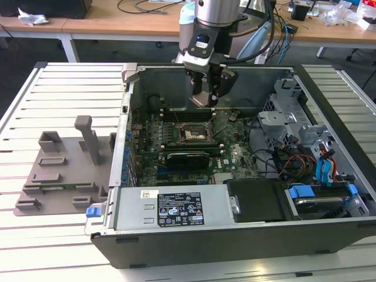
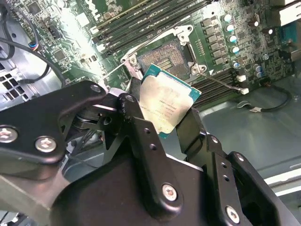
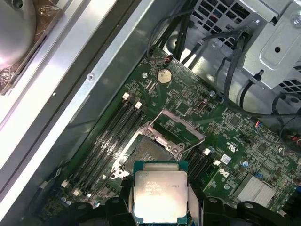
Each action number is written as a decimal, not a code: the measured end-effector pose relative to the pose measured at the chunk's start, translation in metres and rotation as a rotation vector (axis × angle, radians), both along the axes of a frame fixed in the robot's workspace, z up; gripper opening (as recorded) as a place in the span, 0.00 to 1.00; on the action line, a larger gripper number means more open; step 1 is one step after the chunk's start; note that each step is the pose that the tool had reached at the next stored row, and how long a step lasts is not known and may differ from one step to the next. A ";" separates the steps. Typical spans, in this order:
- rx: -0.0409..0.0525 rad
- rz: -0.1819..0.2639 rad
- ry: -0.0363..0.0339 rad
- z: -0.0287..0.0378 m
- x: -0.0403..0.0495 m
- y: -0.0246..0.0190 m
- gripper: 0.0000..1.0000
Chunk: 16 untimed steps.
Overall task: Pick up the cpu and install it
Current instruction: 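Place the cpu into insertion slot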
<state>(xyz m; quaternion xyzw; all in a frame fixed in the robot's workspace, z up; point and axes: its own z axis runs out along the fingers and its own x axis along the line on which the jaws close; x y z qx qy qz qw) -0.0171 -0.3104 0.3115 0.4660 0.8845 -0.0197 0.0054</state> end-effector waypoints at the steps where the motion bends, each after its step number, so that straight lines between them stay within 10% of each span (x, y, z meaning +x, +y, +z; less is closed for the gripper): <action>1: 0.0000 -0.013 0.0000 -0.0001 0.0000 0.0000 0.55; 16: -0.0002 -0.193 0.0000 -0.0007 0.0000 0.0000 0.55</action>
